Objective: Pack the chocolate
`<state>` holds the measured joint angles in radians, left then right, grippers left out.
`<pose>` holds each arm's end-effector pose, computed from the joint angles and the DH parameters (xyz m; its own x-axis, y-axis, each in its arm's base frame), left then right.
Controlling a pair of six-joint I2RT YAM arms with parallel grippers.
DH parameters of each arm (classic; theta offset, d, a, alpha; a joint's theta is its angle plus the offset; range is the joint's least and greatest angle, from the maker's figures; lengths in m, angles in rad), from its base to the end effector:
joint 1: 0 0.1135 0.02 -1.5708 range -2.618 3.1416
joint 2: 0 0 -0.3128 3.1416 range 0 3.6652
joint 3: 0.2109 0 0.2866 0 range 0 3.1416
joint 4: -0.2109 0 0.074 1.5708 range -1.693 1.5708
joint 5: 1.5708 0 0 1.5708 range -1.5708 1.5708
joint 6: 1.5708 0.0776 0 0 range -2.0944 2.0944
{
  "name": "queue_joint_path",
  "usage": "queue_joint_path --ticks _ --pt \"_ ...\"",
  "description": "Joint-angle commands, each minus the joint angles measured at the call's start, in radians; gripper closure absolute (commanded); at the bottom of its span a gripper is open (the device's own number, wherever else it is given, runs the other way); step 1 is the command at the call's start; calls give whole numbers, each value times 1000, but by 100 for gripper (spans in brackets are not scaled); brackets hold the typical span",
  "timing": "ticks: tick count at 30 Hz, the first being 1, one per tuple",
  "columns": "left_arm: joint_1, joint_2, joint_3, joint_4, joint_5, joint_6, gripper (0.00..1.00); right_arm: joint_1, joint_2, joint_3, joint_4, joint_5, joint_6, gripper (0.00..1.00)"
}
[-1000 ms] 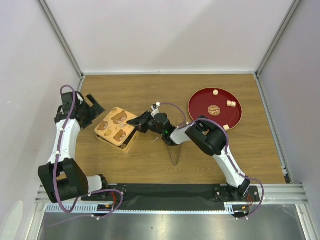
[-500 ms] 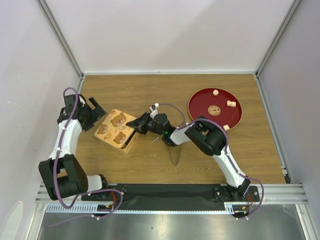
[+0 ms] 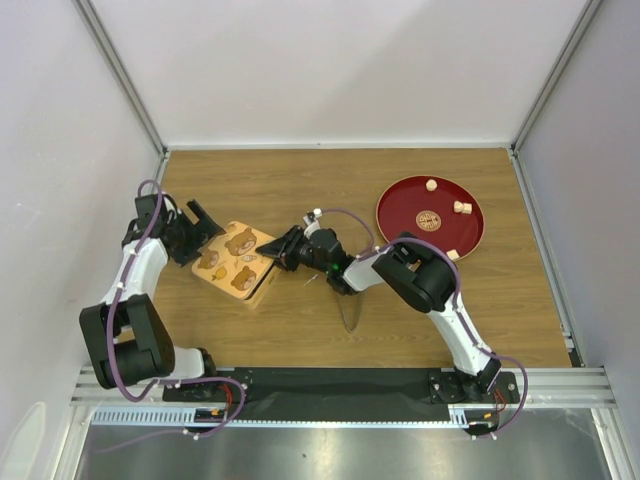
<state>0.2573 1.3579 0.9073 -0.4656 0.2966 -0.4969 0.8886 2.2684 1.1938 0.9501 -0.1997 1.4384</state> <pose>0.3177 0.0601 0.2336 -0.6404 -0.6399 -0.4247 -0.4284 0.7566 -0.4941 0.3386 0.4413 0.1167 -0.8875 0.4484 -0.1066 -0.0392 0.1570 0.9868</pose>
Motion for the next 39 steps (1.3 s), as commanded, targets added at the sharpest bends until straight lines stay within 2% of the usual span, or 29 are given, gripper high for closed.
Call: queue_joint_path --ticks 1,14,22,31,34,37,38,39 --pt "-6 3 -4 47 33 -11 2 -2 -58 -7 16 17 -26 65" --pt "-12 18 7 38 22 -6 2 -25 -155 -29 -83 57 -110 55" --pt "-20 43 11 33 7 -5 2 -33 -199 -74 -108 51 -133 55" --pt "-36 38 7 35 24 -6 2 -59 -329 -207 -209 134 -197 57" --pt "-43 33 7 33 26 -11 2 -62 -389 -192 -295 164 -278 58" --pt "-47 24 8 31 26 -15 2 -42 -432 -111 -476 218 -375 60" --pt "-47 20 10 30 24 -14 2 -34 -440 -91 -564 245 -394 63" --pt "-49 12 15 22 22 -15 2 -11 -452 -67 -582 276 -423 66"
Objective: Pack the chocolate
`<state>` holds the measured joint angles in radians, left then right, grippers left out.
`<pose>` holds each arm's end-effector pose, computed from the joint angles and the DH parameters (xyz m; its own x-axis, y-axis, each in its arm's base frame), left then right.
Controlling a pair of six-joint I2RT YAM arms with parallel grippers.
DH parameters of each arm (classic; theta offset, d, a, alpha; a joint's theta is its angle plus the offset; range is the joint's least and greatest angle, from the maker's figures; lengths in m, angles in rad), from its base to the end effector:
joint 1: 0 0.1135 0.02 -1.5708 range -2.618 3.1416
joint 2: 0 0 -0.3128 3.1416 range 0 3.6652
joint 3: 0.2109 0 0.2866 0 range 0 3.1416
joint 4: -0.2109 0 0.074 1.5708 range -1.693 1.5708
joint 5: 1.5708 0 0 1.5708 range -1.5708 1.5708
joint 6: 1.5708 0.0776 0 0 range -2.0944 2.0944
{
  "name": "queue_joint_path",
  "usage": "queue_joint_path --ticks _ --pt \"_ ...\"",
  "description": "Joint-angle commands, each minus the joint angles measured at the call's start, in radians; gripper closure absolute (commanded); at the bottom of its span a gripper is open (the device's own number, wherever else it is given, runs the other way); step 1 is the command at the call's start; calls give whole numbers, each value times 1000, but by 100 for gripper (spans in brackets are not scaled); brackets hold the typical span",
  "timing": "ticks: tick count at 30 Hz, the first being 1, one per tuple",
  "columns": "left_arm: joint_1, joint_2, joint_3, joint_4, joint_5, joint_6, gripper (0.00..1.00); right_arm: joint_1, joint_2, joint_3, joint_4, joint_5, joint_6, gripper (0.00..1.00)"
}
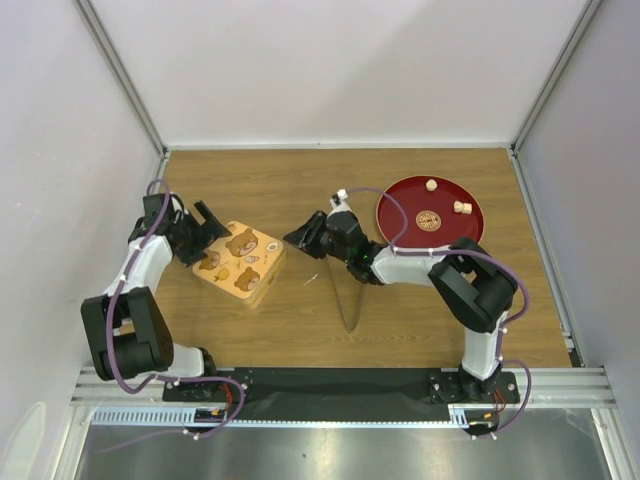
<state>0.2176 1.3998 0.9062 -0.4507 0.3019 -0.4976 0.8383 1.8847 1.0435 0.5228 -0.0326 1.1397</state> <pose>0.3261 0.0485 0.2218 -0.6779 -0.6166 -0.4002 -0.4091 0.7688 -0.4915 0.3272 0.3675 0.1947 -0.7814 0.4891 -0.3876 -0.1290 0.4811 0.8671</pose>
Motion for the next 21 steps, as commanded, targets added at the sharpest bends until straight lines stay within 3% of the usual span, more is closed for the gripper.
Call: queue_joint_path --ticks 1,4,5,7,12,17,21 --pt "-9 -33 19 4 11 -15 2 47 -68 87 -152 111 -133 68" --pt "-9 -48 40 -25 -10 -10 2 67 -23 127 -60 15 -149 85" --pt "-7 -51 55 -42 -50 -10 1 70 -1 151 -43 -18 -150 86" --pt "2 -53 80 -54 -104 -7 1 85 51 232 -81 -84 -155 85" --pt "8 17 206 -100 -276 73 4 133 99 322 -162 -61 -196 84" --pt "-7 108 247 -117 -254 102 26 159 137 337 -135 -84 -205 85" --pt "-38 104 174 -68 -247 106 28 150 185 329 -110 -121 -170 85"
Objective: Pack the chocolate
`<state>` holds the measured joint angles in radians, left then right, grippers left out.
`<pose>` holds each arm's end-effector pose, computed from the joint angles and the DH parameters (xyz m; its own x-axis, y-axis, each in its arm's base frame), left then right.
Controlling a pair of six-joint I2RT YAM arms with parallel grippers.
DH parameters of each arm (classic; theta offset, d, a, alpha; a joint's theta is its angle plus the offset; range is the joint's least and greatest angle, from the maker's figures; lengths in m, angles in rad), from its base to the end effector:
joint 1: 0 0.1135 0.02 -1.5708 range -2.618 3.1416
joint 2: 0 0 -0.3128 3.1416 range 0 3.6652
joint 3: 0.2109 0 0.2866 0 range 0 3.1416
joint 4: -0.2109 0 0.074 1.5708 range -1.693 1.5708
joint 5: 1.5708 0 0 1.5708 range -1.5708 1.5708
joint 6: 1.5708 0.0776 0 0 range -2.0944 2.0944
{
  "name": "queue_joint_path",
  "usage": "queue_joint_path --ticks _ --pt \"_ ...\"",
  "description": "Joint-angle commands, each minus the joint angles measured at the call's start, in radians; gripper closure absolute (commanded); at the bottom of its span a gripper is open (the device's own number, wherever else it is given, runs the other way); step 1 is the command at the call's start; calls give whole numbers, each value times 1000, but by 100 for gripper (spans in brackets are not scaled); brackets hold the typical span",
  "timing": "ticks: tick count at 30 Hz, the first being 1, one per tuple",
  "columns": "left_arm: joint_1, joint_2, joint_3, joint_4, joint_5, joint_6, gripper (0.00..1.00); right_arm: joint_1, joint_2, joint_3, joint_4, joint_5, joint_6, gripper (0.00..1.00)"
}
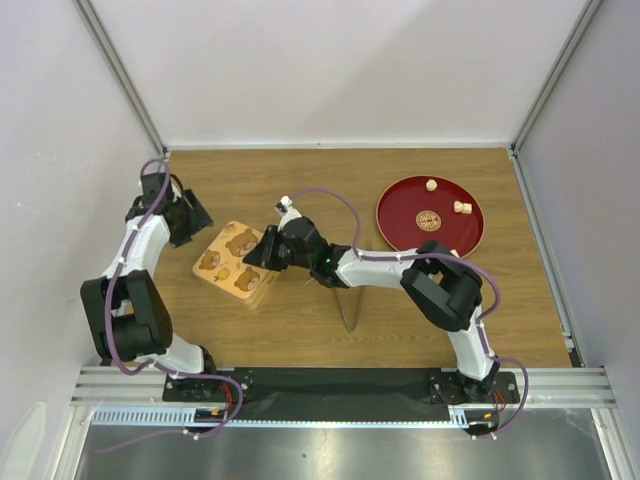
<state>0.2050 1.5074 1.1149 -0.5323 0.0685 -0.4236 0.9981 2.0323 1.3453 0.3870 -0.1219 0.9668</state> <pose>0.3665 0.0708 0.2530 -0.6458 -0.5531 -0.5263 -0.4697 0.8313 -0.2973 0.2946 0.4743 0.2176 -0.8294 0.2213 -0.5130 -0.3777 0.4545 0.8067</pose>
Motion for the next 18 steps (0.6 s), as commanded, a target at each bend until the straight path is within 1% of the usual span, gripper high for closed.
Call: queue_joint_path --ticks 1,5,7,11,15,18 --pt "-33 -6 -47 18 -16 32 28 -12 46 9 33 -33 19 85" --pt "-42 -13 -93 37 -13 31 28 -21 40 -98 82 -4 44 86" --pt "-58 -16 -93 34 -22 31 28 -24 42 -141 107 -8 52 86" --pt "-79 -24 -95 22 -30 37 29 -19 28 -182 99 10 47 86" --pt "-84 -24 -96 12 -27 40 29 -21 9 -190 95 30 33 86" --pt "-84 -29 -93 6 -53 34 28 -29 8 -161 87 8 16 85"
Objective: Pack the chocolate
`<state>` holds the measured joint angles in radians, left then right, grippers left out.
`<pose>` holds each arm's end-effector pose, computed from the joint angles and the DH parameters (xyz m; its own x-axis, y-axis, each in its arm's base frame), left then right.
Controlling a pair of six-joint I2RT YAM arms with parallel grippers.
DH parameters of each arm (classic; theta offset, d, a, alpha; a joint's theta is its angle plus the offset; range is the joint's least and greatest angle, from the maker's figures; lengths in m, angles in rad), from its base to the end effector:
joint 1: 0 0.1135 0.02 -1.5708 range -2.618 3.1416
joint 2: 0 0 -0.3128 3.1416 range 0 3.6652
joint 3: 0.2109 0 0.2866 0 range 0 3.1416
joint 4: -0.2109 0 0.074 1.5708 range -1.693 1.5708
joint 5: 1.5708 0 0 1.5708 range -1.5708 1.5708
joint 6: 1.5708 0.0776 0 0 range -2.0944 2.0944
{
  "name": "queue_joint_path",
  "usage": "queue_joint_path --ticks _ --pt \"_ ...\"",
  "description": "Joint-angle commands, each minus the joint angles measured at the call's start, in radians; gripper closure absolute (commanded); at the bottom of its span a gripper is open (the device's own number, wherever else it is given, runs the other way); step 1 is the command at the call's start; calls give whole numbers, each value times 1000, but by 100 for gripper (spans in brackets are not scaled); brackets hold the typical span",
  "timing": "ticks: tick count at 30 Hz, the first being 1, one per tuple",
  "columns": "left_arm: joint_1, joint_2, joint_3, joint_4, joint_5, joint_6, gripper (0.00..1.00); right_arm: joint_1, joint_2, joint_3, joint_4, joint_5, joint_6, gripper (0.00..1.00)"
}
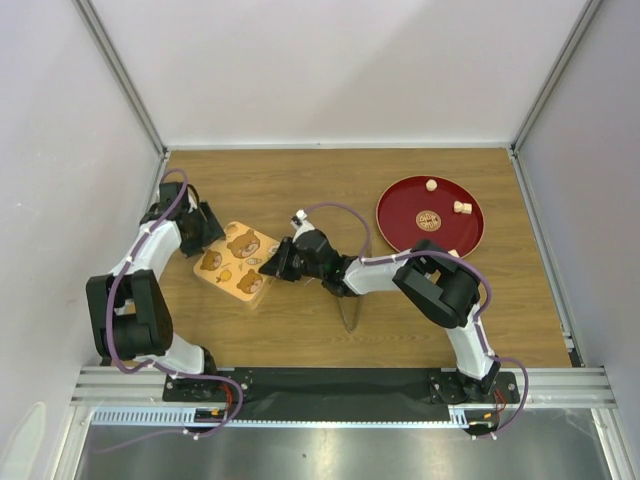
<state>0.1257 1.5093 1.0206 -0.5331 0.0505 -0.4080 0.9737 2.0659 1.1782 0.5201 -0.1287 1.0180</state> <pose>0.3531 0.0407 0.2179 -0.7375 -0.4926 -0.4619 -0.4267 0.8701 -0.2466 0.2914 0.4463 0.1550 -0.8614 0.2342 -0.4507 -0.2940 0.4937 0.8184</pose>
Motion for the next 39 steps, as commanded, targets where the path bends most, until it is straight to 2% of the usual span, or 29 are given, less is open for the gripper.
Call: queue_joint_path --ticks 1,5,9,11,12,13,16,18,23,28,32,36,37,38,39 --pt "-5 -34 4 4 -47 14 28 -7 -23 15 -46 3 -38 85" --pt "-6 -76 56 -34 -93 12 30 -24 0 76 -32 -106 -39 84" --pt "-8 -150 93 -59 -138 8 34 -27 25 133 -43 -140 -44 84" --pt "-6 -169 75 -32 -117 -3 42 -29 51 162 -42 -156 -30 84" --pt "-5 -175 44 -16 -98 -9 51 -32 63 172 -37 -163 -24 84" --pt "-5 -170 26 -2 -74 -14 55 -36 86 178 -26 -169 -13 84" --pt "-1 -117 -23 19 2 -40 71 -52 128 198 10 -212 34 84" --pt "0 -95 -48 27 -6 -48 76 -59 157 212 18 -227 45 84" --pt "18 -54 -100 61 -47 -66 78 -69 172 204 -15 -221 30 84" --pt "18 2 -90 47 -75 -77 80 -67 165 182 0 -212 31 84" --pt "20 -30 -53 15 -87 -58 78 -66 142 190 -6 -219 7 84" --pt "20 -113 65 -56 -92 -32 64 -85 53 189 -22 -246 -25 84" --pt "20 -150 97 -71 -83 -20 51 -99 -8 184 -49 -249 -35 83" --pt "19 -168 128 -91 -58 -14 45 -108 -42 169 -66 -249 -56 82" --pt "18 -187 188 -99 -16 -9 34 -118 -79 158 -81 -249 -73 80"
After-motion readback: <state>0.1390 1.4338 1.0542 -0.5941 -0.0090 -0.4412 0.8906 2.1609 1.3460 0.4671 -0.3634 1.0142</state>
